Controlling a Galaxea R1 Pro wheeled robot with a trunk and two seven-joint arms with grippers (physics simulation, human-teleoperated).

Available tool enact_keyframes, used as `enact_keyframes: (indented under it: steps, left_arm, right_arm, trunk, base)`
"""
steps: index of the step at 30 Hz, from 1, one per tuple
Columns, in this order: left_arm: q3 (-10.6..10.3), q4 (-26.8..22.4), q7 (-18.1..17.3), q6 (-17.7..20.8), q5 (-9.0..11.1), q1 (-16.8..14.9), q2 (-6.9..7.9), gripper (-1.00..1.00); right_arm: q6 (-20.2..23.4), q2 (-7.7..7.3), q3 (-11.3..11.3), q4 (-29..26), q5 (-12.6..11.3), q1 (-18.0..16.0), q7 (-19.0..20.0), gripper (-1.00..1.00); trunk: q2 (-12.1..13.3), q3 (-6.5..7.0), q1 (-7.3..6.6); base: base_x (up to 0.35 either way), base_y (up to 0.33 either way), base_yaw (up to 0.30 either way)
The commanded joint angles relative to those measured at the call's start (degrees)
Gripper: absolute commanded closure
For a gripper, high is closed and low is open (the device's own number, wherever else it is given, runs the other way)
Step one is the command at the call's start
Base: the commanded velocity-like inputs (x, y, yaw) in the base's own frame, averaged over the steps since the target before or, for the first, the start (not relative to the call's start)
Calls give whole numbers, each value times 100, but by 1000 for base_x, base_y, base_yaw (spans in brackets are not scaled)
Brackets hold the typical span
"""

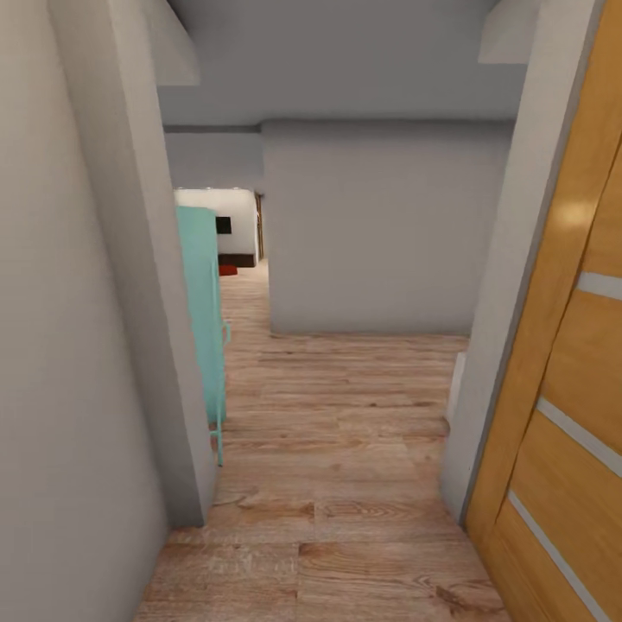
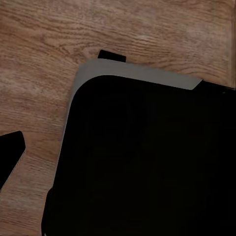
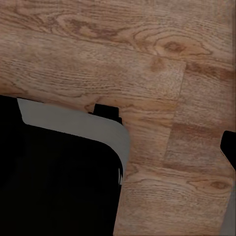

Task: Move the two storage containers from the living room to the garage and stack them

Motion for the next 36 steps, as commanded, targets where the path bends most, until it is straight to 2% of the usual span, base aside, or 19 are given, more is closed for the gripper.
enact_keyframes:
  steps: [1, 36]
  left_arm:
    - [1, -2, 5, -11, 21, -1, -1, -100]
    - [1, -1, 6, -3, 21, -1, -1, -100]
  right_arm:
    - [-31, 1, 39, 19, -34, -7, 3, -100]
    - [12, 14, 54, 20, -36, -7, 1, -100]
  trunk:
    - [-3, -6, 3]
    - [-3, -6, 3]
  base:
    - [322, 0, 0]
    - [322, 0, 0]
